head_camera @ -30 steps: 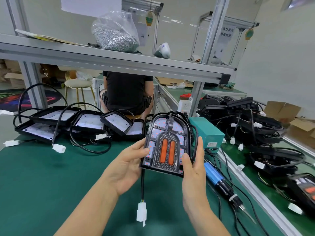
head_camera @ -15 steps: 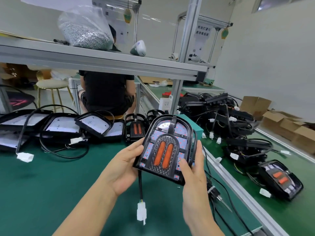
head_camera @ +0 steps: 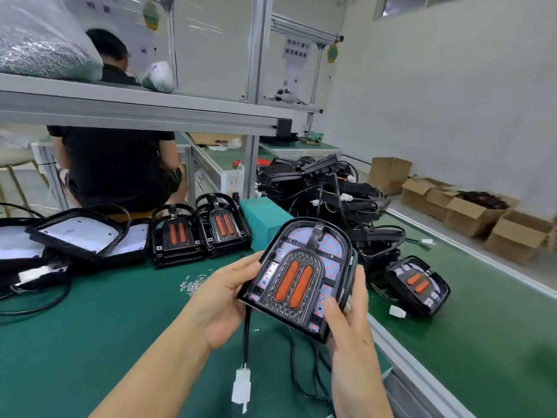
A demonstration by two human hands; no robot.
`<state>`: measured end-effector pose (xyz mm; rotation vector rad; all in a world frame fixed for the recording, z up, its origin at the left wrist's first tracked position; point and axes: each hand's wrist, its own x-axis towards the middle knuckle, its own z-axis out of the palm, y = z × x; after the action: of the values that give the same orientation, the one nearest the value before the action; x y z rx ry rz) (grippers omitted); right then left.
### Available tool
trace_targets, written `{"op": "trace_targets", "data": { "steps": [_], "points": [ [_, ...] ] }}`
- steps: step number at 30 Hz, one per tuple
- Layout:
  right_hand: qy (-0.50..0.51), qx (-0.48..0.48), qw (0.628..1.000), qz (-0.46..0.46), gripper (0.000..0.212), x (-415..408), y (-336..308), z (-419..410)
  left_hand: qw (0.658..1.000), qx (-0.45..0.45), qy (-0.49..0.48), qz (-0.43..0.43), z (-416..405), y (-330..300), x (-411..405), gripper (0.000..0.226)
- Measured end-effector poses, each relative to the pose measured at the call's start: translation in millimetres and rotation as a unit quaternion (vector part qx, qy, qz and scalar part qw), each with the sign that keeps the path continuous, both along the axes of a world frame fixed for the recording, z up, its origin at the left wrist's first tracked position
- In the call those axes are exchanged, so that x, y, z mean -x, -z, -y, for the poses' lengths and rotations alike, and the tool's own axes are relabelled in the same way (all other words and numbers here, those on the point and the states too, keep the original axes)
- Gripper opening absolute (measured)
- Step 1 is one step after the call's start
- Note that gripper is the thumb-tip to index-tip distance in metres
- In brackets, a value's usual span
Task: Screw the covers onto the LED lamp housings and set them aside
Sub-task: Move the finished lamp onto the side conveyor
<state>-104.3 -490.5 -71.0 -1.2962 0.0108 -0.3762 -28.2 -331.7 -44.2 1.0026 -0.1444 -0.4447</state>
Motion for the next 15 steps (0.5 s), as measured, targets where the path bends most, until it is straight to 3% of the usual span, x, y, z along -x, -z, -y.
{"op": "trace_targets", "data": {
  "steps": [15],
  "points": [
    [0.159,-0.002,0.987,-0.011,0.063,16,0,97,0.994,-0.025,0.102,-0.035,129,-3,-19,0.031]
  ]
}}
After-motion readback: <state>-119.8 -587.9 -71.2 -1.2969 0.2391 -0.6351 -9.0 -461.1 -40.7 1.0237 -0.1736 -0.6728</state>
